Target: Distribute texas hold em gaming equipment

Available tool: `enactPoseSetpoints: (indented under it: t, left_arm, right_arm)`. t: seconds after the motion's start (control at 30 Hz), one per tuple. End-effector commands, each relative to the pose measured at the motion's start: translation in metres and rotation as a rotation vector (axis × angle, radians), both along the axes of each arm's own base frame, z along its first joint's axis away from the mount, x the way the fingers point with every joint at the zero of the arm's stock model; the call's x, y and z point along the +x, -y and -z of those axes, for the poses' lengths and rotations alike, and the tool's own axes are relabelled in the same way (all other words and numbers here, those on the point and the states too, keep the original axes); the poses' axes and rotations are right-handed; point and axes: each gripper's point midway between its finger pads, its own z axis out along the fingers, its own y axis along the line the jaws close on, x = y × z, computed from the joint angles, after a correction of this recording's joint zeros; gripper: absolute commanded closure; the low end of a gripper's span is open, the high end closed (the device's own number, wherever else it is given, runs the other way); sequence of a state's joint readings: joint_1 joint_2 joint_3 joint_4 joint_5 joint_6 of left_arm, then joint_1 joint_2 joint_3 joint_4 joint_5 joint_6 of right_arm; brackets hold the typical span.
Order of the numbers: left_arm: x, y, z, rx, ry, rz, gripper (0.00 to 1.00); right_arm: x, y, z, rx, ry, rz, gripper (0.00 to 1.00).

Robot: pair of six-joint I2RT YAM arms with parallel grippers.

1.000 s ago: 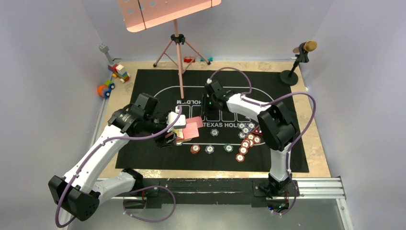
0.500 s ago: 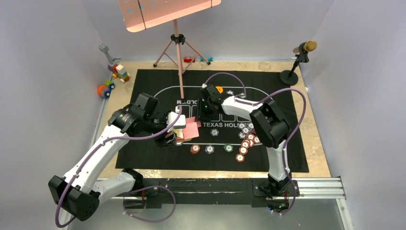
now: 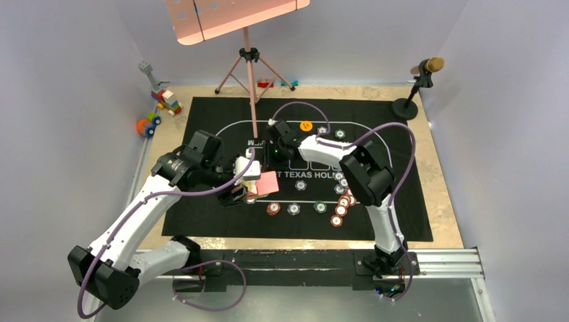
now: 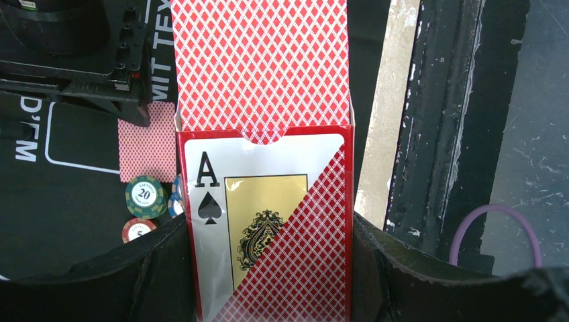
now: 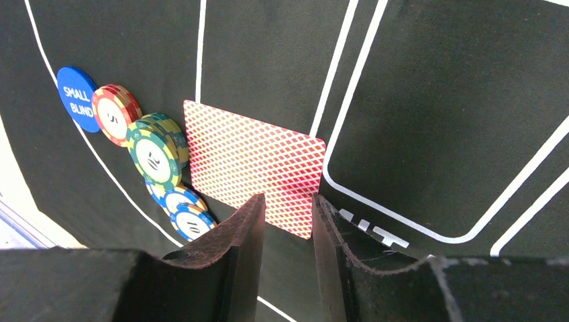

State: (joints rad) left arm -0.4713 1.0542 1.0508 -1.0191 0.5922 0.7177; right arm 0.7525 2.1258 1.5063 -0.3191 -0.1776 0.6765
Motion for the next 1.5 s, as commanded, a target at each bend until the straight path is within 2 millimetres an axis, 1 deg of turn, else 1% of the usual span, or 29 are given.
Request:
enactPoseSetpoints:
  t: [0.0,0.07,0.17,0.2,0.23,0.27,0.37,0.4,0.47,0.5,0.6,0.67,0.77,0.87,0.93,1.07,1.23,1.37,1.47]
  left_arm:
    - [0.004,0.005,-0.015,-0.041,0.038,0.008,0.90]
    - [0.003,0.005,-0.014,-0.040,0.037,0.008,0.90]
    - [0.003,0.004,-0.012,-0.035,0.036,0.007,0.90]
    - [0.003,0.004,-0.011,-0.031,0.036,0.006,0.90]
    - [0.004,0.003,-0.009,-0.027,0.037,0.006,0.90]
    - [0.004,0.003,-0.008,-0.026,0.039,0.005,0.90]
    - [0.005,0.003,-0.003,-0.024,0.035,0.001,0.90]
    - [0.007,0.004,-0.002,-0.025,0.037,-0.002,0.90]
    - [0.009,0.004,0.001,-0.022,0.039,-0.007,0.90]
    - [0.010,0.004,0.002,-0.021,0.040,-0.010,0.90]
    - [0.014,0.005,0.007,-0.017,0.038,-0.019,0.90]
    - [0.018,0.006,0.010,-0.016,0.042,-0.030,0.90]
    - [0.025,0.008,0.012,-0.019,0.051,-0.052,0.91]
    - [0.035,0.009,0.014,-0.019,0.061,-0.084,0.91]
    - [0.040,0.011,0.013,-0.019,0.061,-0.097,0.91]
    - [0.046,0.014,0.010,-0.031,0.071,-0.106,0.91]
    - [0.048,0.015,0.006,-0.038,0.081,-0.111,0.91]
    - [0.048,0.014,0.005,-0.038,0.088,-0.113,0.91]
    - [0.048,0.014,0.003,-0.041,0.091,-0.115,0.91]
  right_arm:
    - [-0.004,0.007,0.000,-0.050,-0.017,-0.032,0.63]
    - [0.004,0.018,-0.013,-0.056,0.016,-0.014,0.61]
    - [0.017,0.040,-0.042,-0.012,0.050,0.025,0.57]
    - [0.021,0.049,-0.059,0.014,0.075,0.039,0.52]
    - [0.022,0.056,-0.069,0.039,0.088,0.047,0.47]
    - [0.025,0.066,-0.082,0.068,0.106,0.062,0.39]
    - [0.016,0.083,-0.111,0.165,0.137,0.051,0.19]
    - [0.011,0.086,-0.120,0.199,0.145,0.039,0.16]
    - [-0.001,0.089,-0.135,0.268,0.159,0.008,0.13]
    - [-0.011,0.090,-0.138,0.297,0.154,-0.009,0.12]
    - [-0.032,0.086,-0.155,0.402,0.148,-0.060,0.09]
    - [-0.048,0.080,-0.167,0.494,0.123,-0.103,0.08]
    - [-0.066,0.073,-0.180,0.603,0.104,-0.147,0.07]
    - [-0.079,0.068,-0.185,0.650,0.100,-0.190,0.06]
    - [-0.084,0.064,-0.187,0.660,0.100,-0.210,0.05]
    - [-0.092,0.050,-0.192,0.681,0.091,-0.243,0.04]
    - [-0.097,0.026,-0.198,0.730,0.062,-0.284,0.03]
    - [-0.107,0.008,-0.194,0.732,0.029,-0.322,0.02]
    - [-0.110,0.004,-0.188,0.736,-0.001,-0.323,0.02]
